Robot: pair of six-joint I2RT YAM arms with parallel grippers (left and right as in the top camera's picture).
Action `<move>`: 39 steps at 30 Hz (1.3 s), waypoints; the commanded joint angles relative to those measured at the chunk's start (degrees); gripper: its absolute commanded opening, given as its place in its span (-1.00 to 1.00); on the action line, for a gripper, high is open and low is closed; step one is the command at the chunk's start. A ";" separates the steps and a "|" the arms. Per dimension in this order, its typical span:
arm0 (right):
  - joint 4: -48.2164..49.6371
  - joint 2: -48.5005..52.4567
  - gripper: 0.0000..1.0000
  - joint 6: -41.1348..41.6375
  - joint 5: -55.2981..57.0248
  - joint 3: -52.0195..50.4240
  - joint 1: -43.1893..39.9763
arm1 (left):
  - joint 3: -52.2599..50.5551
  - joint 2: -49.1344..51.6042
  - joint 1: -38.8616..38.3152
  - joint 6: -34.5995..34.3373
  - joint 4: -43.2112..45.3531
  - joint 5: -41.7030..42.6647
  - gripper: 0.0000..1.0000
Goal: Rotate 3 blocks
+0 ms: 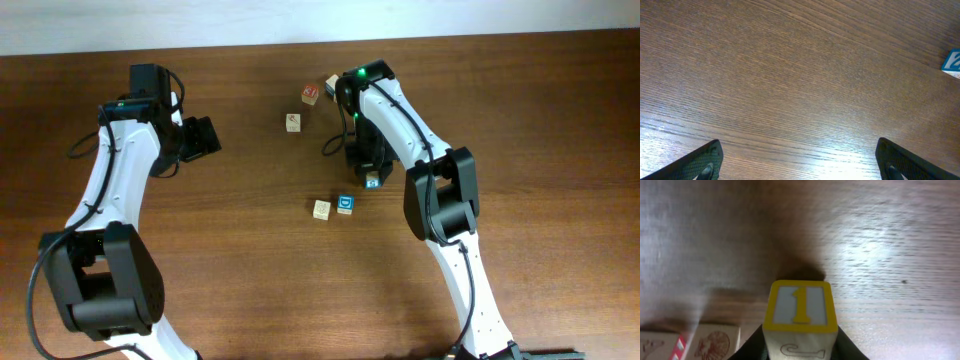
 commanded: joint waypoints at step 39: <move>40.96 -32.50 -0.22 8.70 -10.45 -55.84 0.85 | -1.07 0.55 -15.67 0.02 -6.38 7.34 0.86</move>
